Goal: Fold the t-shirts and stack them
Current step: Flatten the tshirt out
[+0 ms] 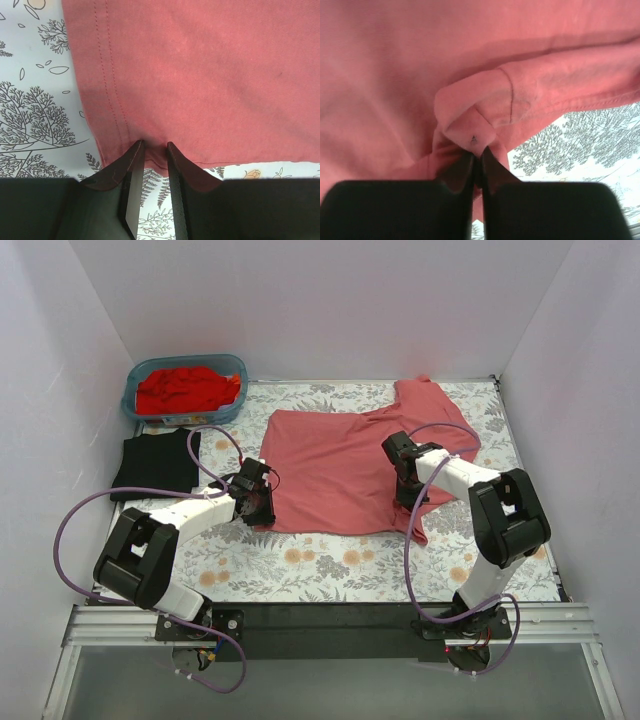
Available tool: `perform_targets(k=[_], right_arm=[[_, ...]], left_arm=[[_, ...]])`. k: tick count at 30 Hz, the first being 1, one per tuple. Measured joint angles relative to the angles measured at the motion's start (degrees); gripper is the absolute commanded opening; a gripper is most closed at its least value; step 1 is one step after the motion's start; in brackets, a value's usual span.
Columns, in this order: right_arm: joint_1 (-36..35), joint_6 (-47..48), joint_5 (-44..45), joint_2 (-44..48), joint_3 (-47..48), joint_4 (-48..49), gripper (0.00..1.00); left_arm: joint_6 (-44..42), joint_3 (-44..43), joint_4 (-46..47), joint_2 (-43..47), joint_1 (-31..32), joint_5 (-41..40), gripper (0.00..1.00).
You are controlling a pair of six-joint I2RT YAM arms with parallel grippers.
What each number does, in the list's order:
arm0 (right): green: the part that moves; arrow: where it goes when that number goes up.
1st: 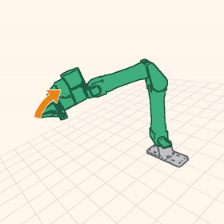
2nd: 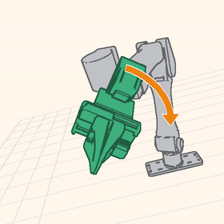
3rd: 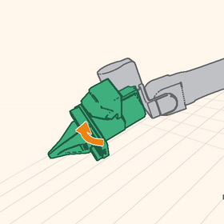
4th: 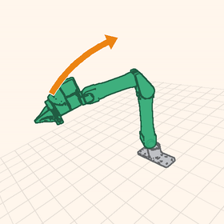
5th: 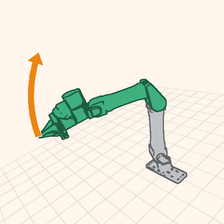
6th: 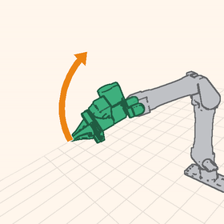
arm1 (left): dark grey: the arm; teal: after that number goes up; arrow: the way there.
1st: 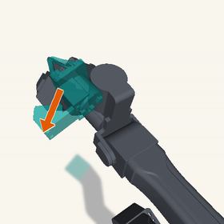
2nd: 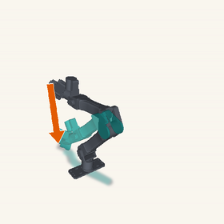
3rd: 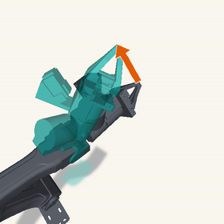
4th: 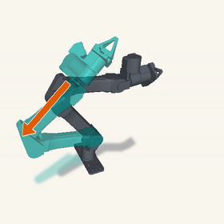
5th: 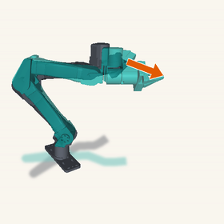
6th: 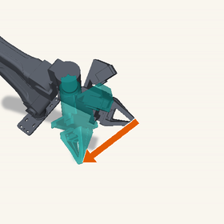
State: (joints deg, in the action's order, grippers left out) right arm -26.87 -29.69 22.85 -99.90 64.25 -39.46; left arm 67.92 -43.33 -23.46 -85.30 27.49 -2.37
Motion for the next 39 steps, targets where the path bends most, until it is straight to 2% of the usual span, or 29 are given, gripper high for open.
perform_targets(k=[3, 7, 11, 13, 16, 17, 19, 23, 29, 31, 36, 39], right_arm=[[1.9, -0.3, -1.4, 2.2, -2.8, 0.5, 0.01], [5.7, -0.2, -2.1, 10.2, -6.6, -1.4, 0.01], [15.2, 0.5, -2.4, 23.3, -10.7, -5.4, 0.15], [20.9, 1.4, -2.8, 28.5, -12.0, -7.3, 0.17], [30.8, 3.1, -4.9, 34.6, -13.3, -9.3, 0.36], [34.1, 3.6, -5.5, 35.8, -13.6, -9.9, 0.45], [39.3, 4.6, -7.3, 37.9, -14.3, -10.7, 0.51], [45.3, 5.0, -10.7, 41.3, -15.4, -11.8, 0.51], [45.9, 7.1, -21.8, 42.3, -15.9, -6.7, 0.49], [45.8, 7.8, -25.7, 41.0, -16.5, -3.7, 0.47], [45.6, 8.9, -33.8, 33.5, -17.6, 5.0, 0.34], [45.5, 8.6, -36.1, 27.9, -17.8, 10.4, 0.34]], left_arm=[[0.0, 0.0, 0.1, -0.1, 0.0, 0.1, 0.23], [0.0, -0.1, 0.2, -0.2, 0.0, 0.2, 0.22], [0.0, -0.2, 0.2, -0.4, -0.4, 0.4, 0.20], [0.0, -0.3, 0.4, -0.5, -0.5, 0.6, 0.20], [0.0, -0.3, 1.0, -0.7, -0.5, 1.1, 0.19], [0.0, -0.3, 1.0, -0.7, -0.6, 1.2, 0.19], [0.0, -0.3, 1.0, -0.7, -0.7, 1.4, 0.19], [0.0, -0.3, 1.0, -0.7, -0.8, 1.5, 0.18], [0.0, -0.3, 1.0, -0.7, -0.8, 1.5, 0.18], [0.0, -0.3, 1.0, -0.7, -0.8, 1.5, 0.18], [0.0, -0.3, 1.0, -0.8, -0.9, 1.5, 0.17], [0.0, -0.3, 1.0, -0.9, -1.0, 1.5, 0.17]])
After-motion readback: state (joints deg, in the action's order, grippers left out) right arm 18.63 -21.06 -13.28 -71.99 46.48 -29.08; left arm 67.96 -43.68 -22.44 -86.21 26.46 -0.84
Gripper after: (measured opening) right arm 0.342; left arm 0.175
